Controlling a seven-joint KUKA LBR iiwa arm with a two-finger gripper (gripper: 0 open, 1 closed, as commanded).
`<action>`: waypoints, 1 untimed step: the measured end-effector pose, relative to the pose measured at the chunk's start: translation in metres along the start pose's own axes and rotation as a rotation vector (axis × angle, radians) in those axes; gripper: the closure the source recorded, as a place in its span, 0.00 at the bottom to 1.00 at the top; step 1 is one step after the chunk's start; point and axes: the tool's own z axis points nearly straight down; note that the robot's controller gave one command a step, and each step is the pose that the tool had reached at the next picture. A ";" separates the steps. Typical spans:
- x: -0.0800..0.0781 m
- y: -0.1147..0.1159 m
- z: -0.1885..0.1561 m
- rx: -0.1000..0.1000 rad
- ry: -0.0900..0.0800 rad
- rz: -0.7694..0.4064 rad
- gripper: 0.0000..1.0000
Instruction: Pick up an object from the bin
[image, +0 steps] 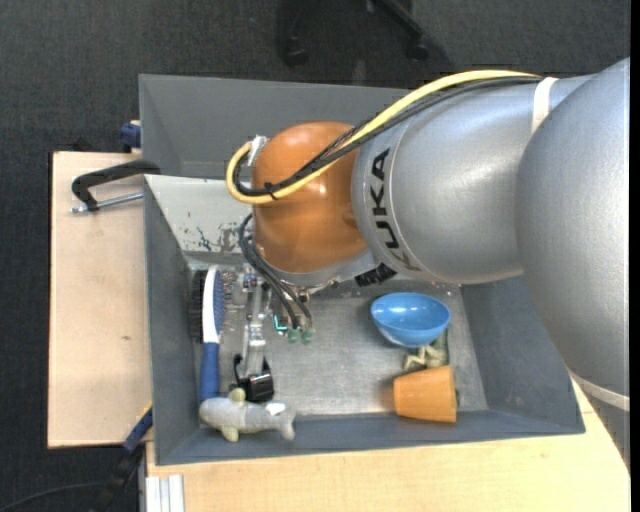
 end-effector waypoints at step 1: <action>0.027 -0.022 0.105 0.002 -0.003 -0.586 0.00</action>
Offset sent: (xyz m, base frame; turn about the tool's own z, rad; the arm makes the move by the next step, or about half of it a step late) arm -0.0264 -0.0219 -0.1032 -0.5856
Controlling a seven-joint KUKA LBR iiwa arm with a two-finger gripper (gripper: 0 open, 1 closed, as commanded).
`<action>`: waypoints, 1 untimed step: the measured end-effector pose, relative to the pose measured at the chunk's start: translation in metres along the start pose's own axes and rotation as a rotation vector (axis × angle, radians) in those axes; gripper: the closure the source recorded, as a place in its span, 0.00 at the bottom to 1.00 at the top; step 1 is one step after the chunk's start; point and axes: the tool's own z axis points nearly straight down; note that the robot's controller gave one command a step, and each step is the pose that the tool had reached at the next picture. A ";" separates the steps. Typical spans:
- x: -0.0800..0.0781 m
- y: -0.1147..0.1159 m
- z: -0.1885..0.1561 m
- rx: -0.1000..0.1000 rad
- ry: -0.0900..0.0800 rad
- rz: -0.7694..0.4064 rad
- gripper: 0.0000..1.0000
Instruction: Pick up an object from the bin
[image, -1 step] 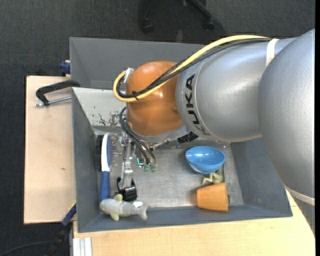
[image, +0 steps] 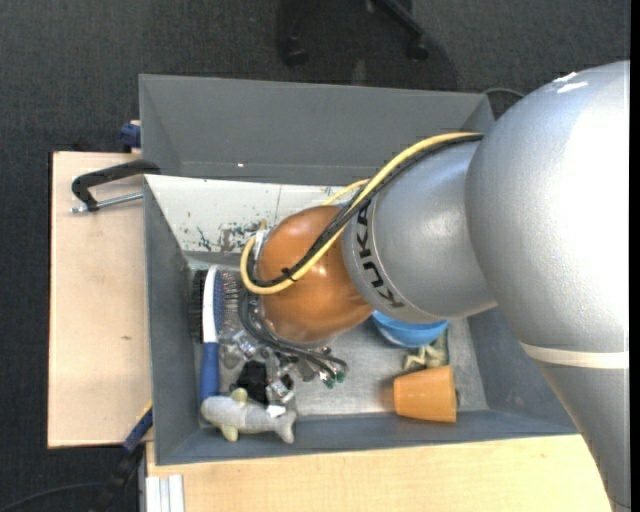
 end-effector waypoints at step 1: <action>-0.006 0.003 -0.033 0.004 -0.011 -0.718 0.00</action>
Offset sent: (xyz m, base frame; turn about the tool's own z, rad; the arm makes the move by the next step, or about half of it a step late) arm 0.0020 0.0036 0.0313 -0.7196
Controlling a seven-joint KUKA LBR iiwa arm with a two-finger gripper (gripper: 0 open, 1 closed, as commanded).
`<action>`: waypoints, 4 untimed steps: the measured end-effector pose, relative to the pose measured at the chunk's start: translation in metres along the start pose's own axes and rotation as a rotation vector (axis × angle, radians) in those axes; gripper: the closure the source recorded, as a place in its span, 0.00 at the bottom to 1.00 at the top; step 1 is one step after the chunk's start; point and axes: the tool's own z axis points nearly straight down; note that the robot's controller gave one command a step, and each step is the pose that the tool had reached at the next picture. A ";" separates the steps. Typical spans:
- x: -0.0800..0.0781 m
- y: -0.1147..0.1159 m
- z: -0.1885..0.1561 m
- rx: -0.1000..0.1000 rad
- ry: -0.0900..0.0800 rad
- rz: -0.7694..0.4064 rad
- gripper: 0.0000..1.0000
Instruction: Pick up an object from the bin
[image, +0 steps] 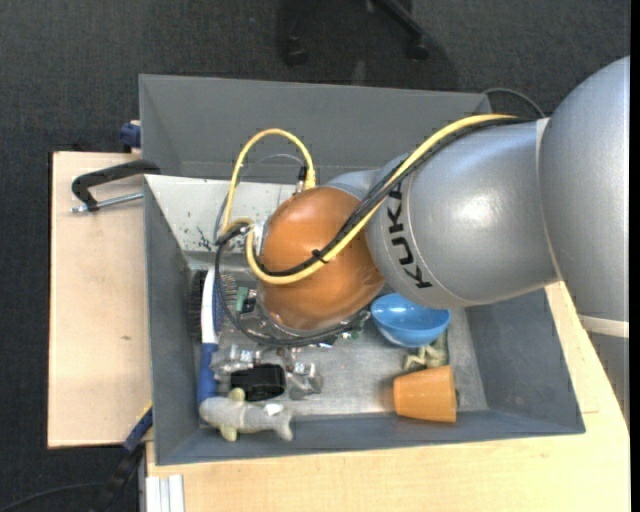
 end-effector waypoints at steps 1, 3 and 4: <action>-0.021 0.008 0.001 -0.003 0.000 -0.382 0.00; -0.010 -0.003 0.028 0.009 -0.005 -0.979 0.00; -0.009 -0.002 0.029 0.002 -0.002 -0.979 1.00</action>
Offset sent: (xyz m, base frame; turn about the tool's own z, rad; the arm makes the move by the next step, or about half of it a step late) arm -0.0021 0.0203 -0.0014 -0.3844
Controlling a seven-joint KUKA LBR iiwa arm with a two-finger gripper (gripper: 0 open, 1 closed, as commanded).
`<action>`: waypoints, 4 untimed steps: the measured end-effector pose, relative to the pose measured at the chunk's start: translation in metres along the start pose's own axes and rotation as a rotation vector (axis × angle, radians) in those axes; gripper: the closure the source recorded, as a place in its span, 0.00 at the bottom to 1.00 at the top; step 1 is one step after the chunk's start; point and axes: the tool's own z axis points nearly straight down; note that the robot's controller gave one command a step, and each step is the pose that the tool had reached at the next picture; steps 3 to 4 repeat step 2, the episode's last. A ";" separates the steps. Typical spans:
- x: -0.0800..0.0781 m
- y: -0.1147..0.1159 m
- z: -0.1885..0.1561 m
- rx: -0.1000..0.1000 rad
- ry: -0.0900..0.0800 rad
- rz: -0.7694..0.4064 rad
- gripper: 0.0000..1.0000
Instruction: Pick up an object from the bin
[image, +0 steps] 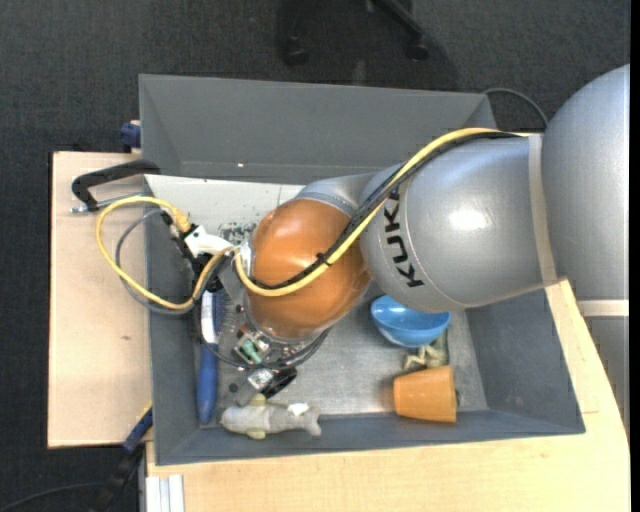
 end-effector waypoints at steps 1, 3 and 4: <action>-0.001 -0.002 -0.026 -0.003 0.000 0.003 1.00; -0.002 -0.005 -0.096 0.000 0.001 0.007 1.00; -0.002 -0.005 -0.096 0.000 0.001 0.007 1.00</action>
Offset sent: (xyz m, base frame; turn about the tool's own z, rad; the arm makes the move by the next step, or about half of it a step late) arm 0.0000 0.0000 0.0237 0.0000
